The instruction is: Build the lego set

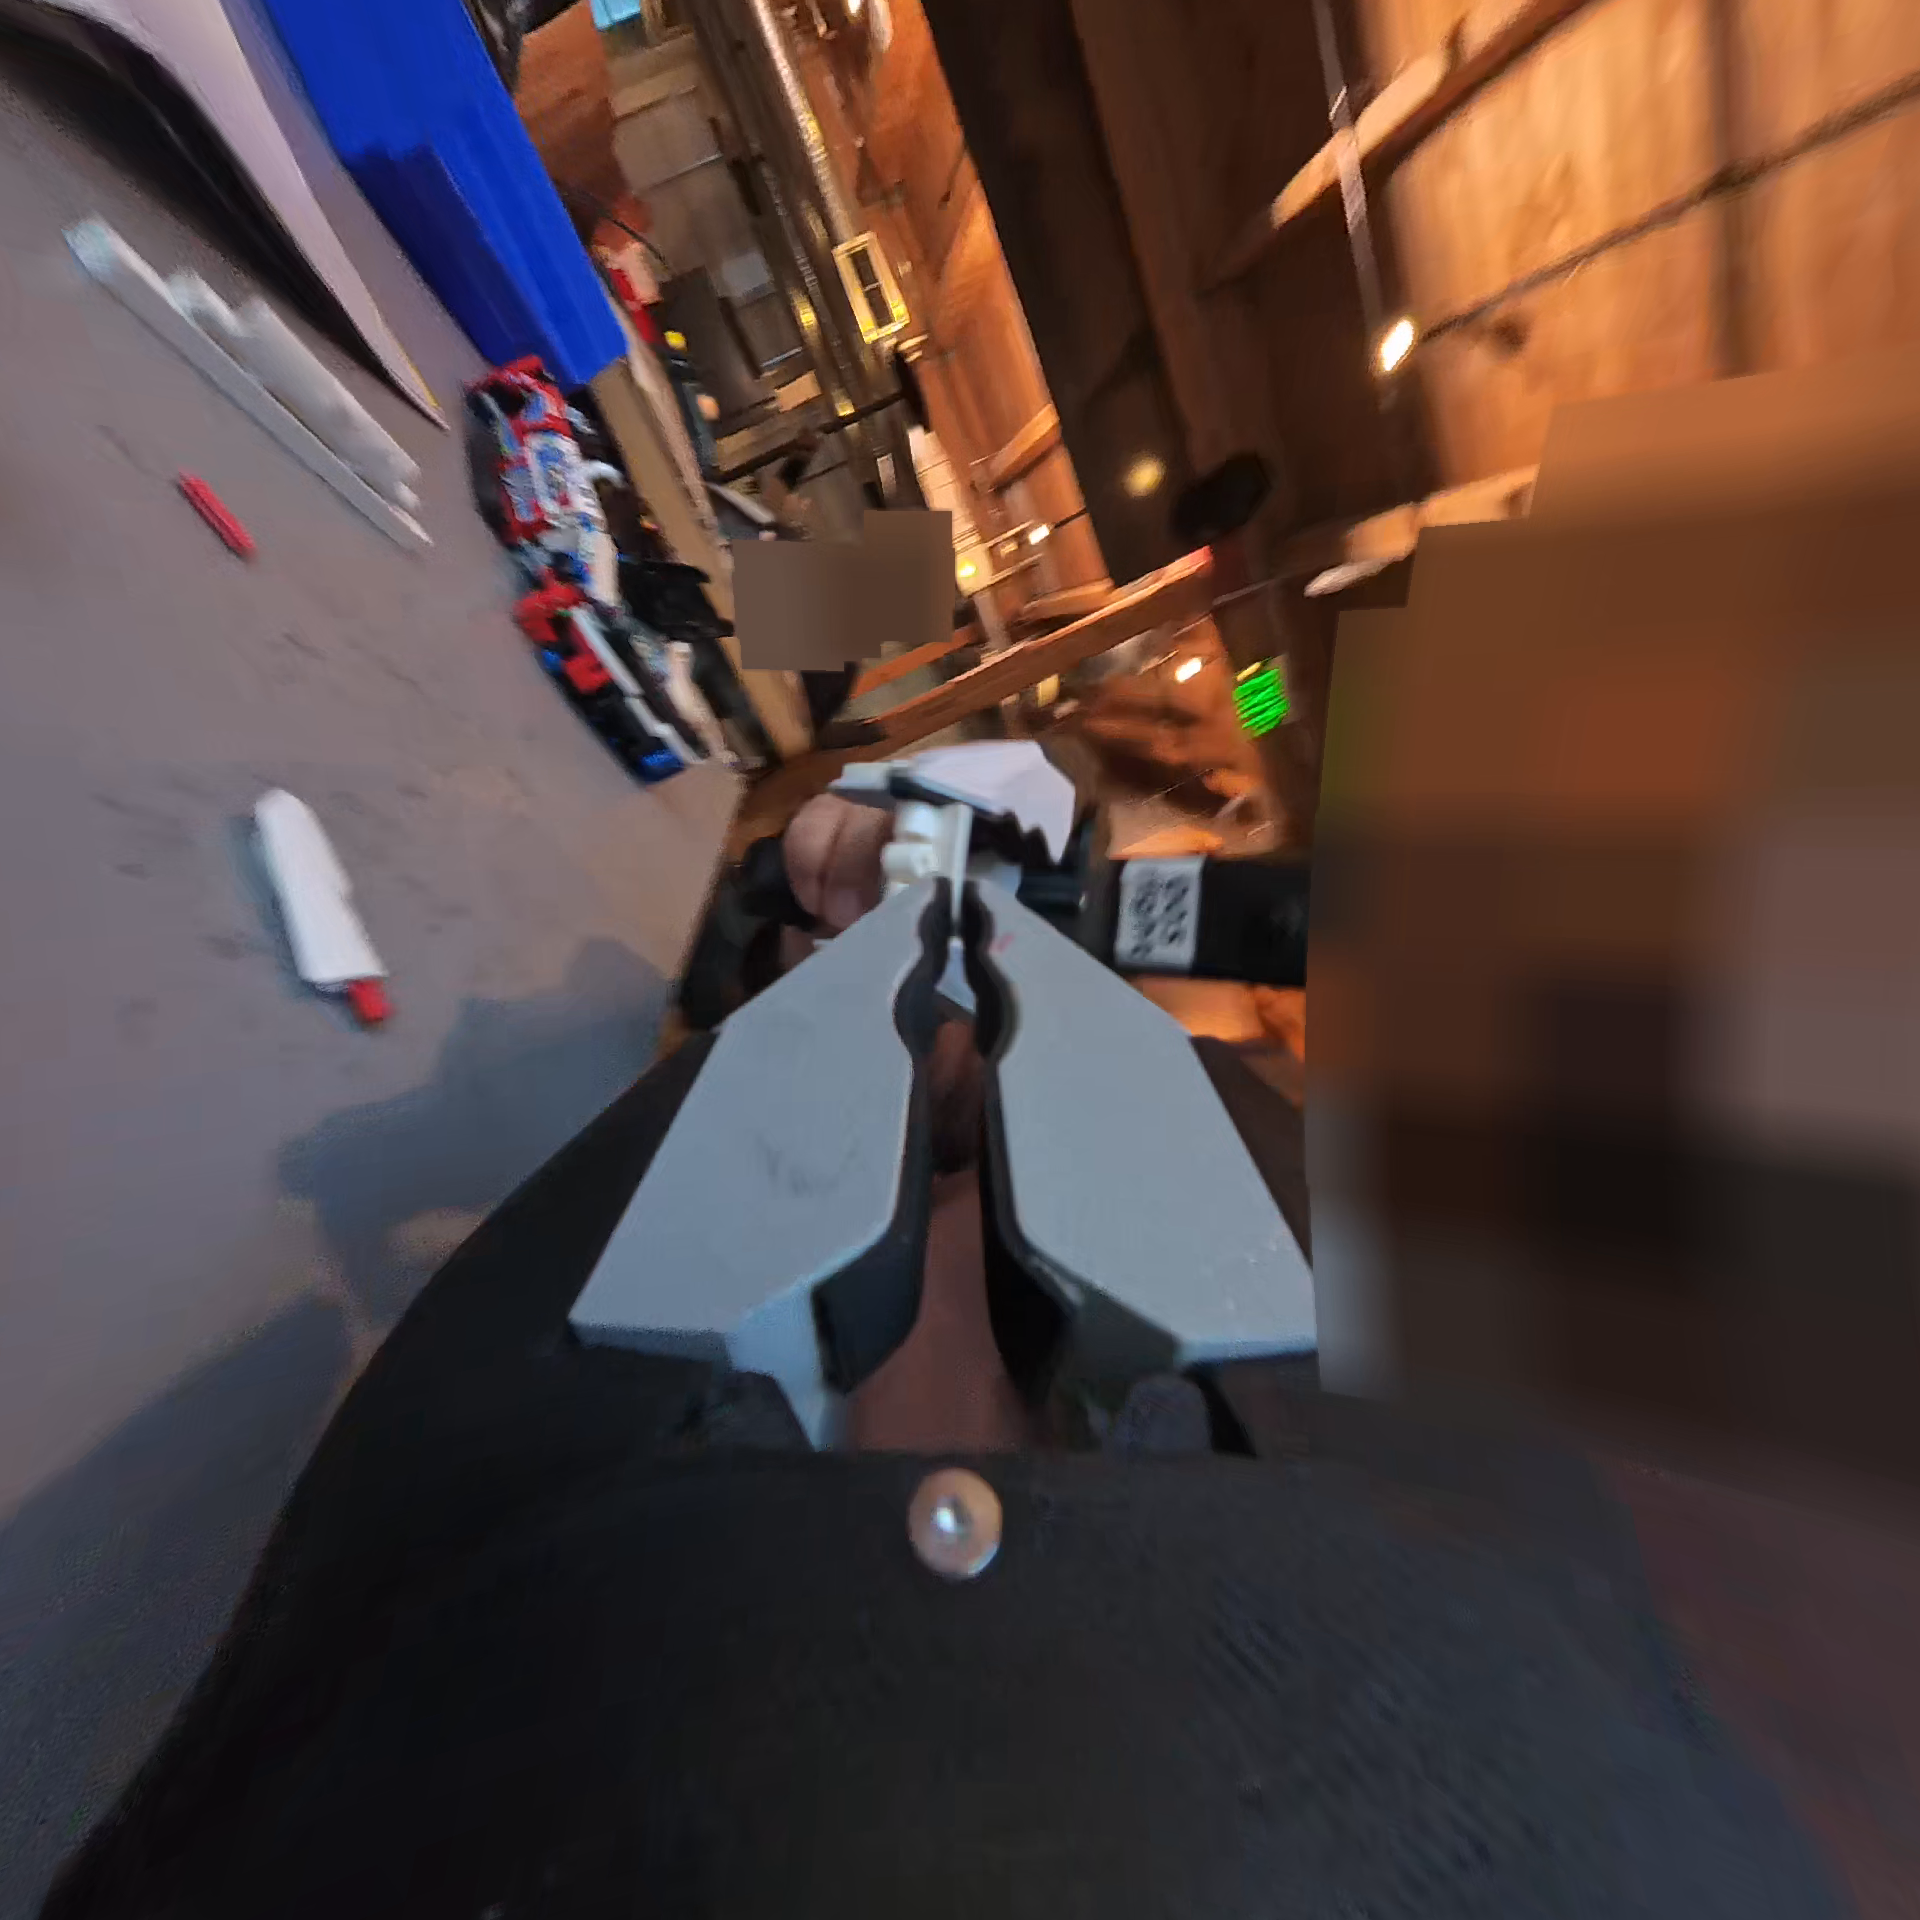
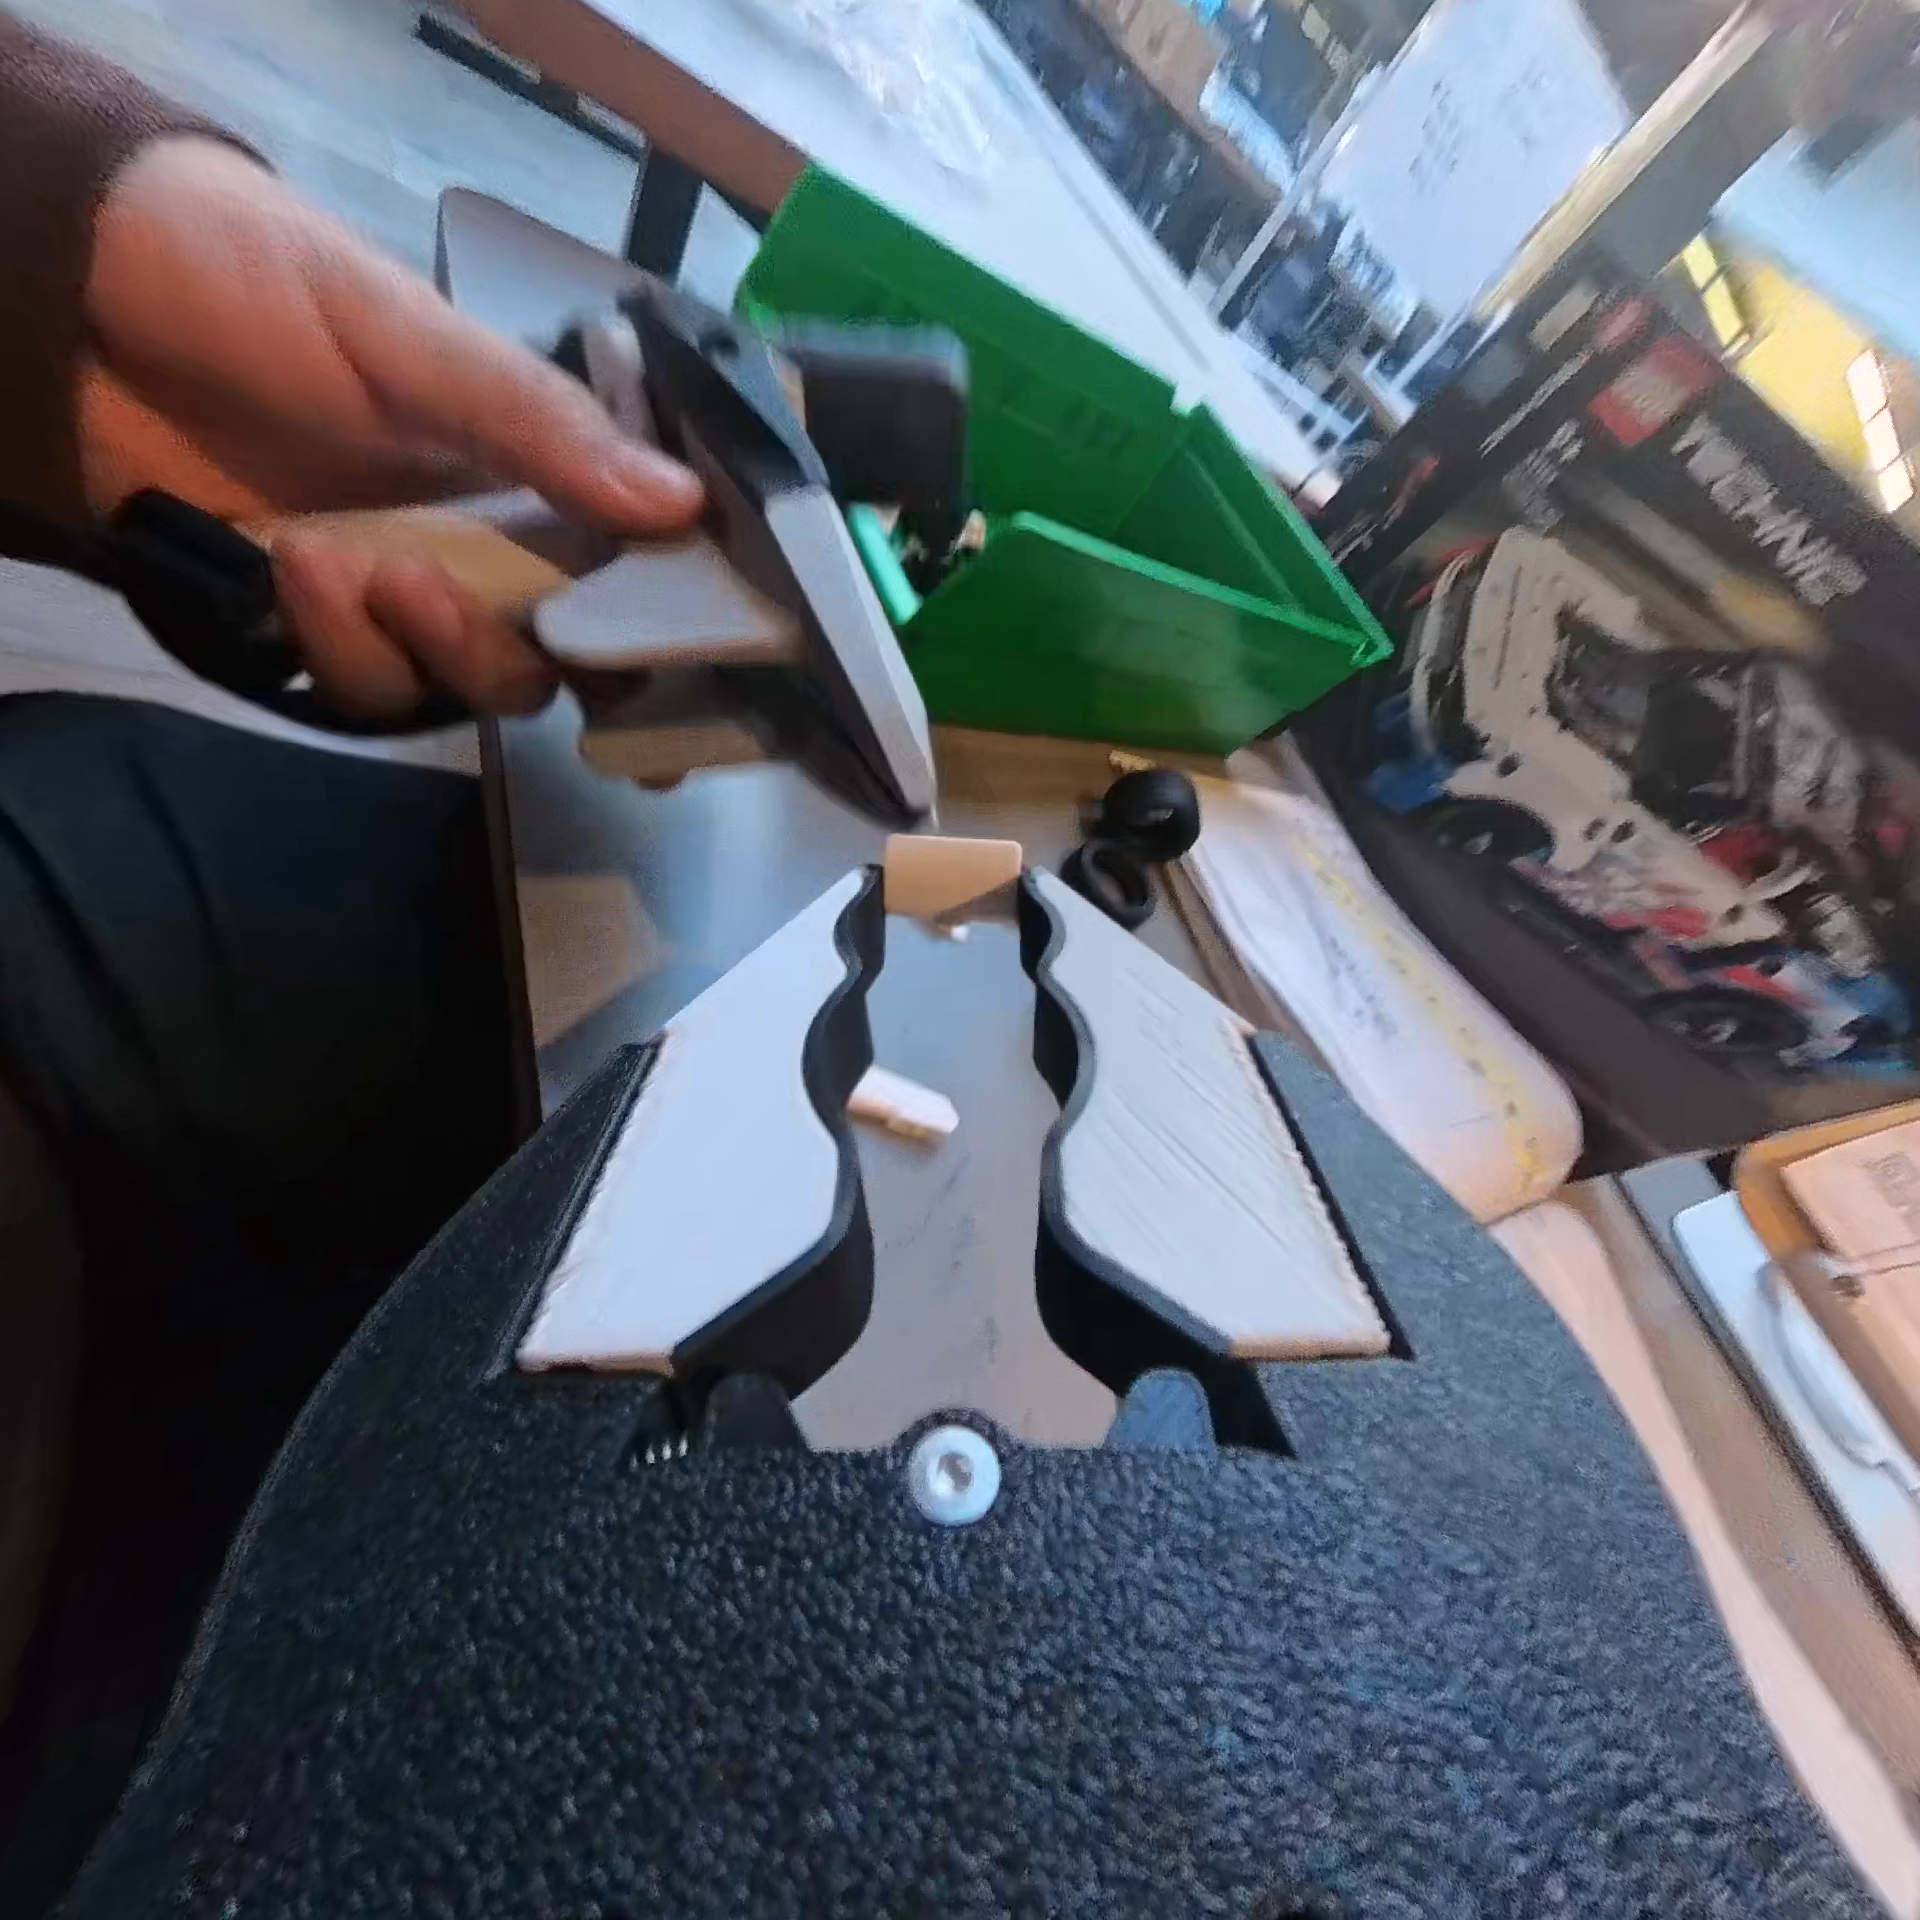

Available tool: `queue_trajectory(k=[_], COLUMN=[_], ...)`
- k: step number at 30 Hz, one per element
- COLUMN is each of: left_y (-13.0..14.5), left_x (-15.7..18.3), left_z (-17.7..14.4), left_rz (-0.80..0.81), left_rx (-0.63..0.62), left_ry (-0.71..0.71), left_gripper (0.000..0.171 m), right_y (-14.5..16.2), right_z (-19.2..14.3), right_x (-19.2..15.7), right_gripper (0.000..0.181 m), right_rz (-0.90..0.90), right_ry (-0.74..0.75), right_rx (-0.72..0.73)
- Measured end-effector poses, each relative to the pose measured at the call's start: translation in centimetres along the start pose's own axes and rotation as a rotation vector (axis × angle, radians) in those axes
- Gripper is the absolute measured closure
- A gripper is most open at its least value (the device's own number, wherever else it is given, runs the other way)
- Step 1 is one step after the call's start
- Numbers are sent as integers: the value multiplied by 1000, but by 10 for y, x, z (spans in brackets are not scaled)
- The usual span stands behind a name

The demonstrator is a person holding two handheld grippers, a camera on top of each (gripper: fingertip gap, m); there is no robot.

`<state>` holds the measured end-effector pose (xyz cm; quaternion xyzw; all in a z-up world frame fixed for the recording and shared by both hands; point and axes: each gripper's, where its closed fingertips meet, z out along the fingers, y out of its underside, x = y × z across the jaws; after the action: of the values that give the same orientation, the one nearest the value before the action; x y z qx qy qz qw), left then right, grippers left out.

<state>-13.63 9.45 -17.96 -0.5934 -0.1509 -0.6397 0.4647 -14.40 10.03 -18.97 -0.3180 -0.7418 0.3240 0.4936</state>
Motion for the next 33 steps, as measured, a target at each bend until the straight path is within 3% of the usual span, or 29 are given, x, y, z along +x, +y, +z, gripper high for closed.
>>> queue_trajectory(k=[1,2,4,7,10,13,18,23,33], left_y=[0,0,-5,-4,5,19,28,28,32], left_x=[-5,-13,-35,-61,-81,-88,-93,-96,-96], left_z=[-6,-13,-34,-55,-60,-52,-44,-44,-44], left_rz=[103,233,550,924,1230,1429,1324,1220,1179], left_rx=[-35,-79,-197,-441,-644,-711,-672,-621,-582], left_ry=[-81,-194,-475,-800,-961,-966,-988,-1027,-1008], left_gripper=[171,167,141,125,118,122,122,124,129], right_y=[9,22,49,71,67,64,78,76,76], right_z=[2,5,12,18,21,23,33,42,44], right_x=[-1,-2,-10,-28,-38,-50,-63,-63,-59], right_gripper=[156,156,156,156,156,155,156,155,151], right_rz=[26,60,164,333,450,490,474,473,436], right_ry=[-20,-49,-148,-309,-403,-462,-458,-430,-371], right_rx=[-36,-83,-195,-302,-328,-375,-487,-504,-507])
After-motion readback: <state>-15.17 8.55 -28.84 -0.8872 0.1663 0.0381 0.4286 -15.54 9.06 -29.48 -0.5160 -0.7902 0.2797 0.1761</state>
